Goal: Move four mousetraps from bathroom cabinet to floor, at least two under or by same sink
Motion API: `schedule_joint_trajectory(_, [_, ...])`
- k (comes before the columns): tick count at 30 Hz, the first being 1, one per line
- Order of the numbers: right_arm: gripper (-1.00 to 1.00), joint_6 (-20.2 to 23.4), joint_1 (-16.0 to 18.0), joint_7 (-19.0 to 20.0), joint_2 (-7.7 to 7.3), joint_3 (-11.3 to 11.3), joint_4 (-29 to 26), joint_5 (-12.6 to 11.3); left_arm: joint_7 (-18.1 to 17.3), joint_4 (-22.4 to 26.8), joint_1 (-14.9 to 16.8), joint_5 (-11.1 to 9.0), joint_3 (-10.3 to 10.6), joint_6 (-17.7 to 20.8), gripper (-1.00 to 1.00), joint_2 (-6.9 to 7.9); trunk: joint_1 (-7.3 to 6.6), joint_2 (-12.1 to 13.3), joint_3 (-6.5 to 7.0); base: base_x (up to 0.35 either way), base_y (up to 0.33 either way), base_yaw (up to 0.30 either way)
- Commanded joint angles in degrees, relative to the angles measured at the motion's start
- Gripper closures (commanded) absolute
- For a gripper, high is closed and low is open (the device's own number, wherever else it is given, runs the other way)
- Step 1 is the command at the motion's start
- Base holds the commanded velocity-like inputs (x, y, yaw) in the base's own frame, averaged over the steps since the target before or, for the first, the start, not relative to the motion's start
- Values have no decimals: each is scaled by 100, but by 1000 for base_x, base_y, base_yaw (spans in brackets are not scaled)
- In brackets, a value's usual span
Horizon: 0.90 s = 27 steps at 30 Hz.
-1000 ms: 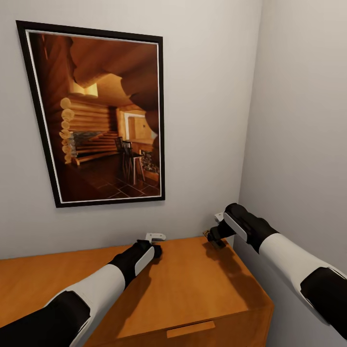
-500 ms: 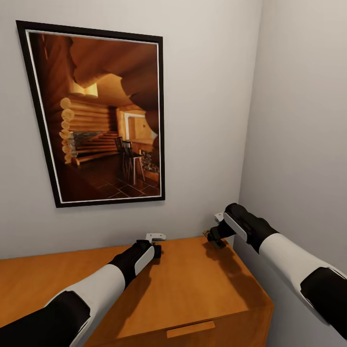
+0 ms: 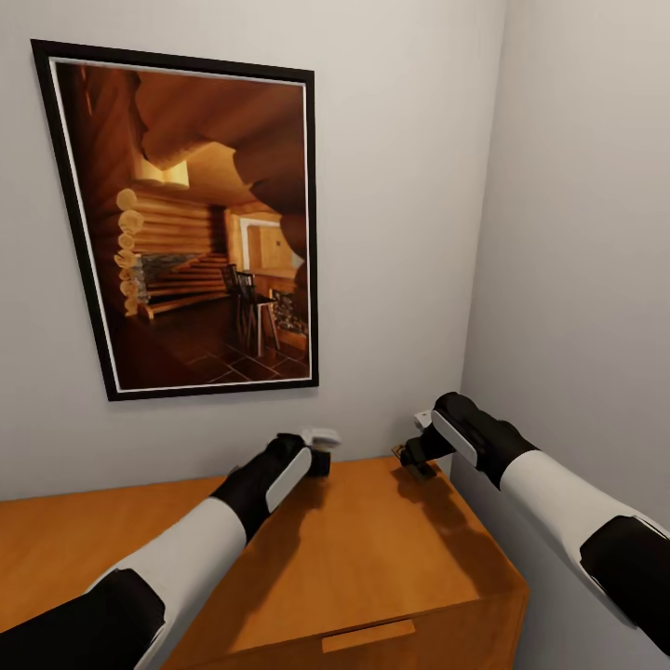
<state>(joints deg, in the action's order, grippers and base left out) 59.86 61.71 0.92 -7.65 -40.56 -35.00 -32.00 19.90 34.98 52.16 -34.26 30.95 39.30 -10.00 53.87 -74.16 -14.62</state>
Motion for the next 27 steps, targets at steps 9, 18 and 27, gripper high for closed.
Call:
schedule_joint_trajectory(9, [100, 14, 7, -4, -8, -39, -8, -16, 282, 848, 4, -72, 4, 673, 100, 0, 1, -5, -8, 0, 0, 0])
schedule_joint_trajectory(18, [100, 14, 7, -4, -8, -40, -9, -14, 341, 902, 5, -376, 6, 724, 100, 0, 1, -5, -8, -5, 0, 0])
schedule_joint_trajectory(27, [100, 14, 7, -17, -5, -43, -7, -16, 372, 905, 10, -548, 11, 1061, 100, 0, 1, -5, -8, -249, 0, 0])
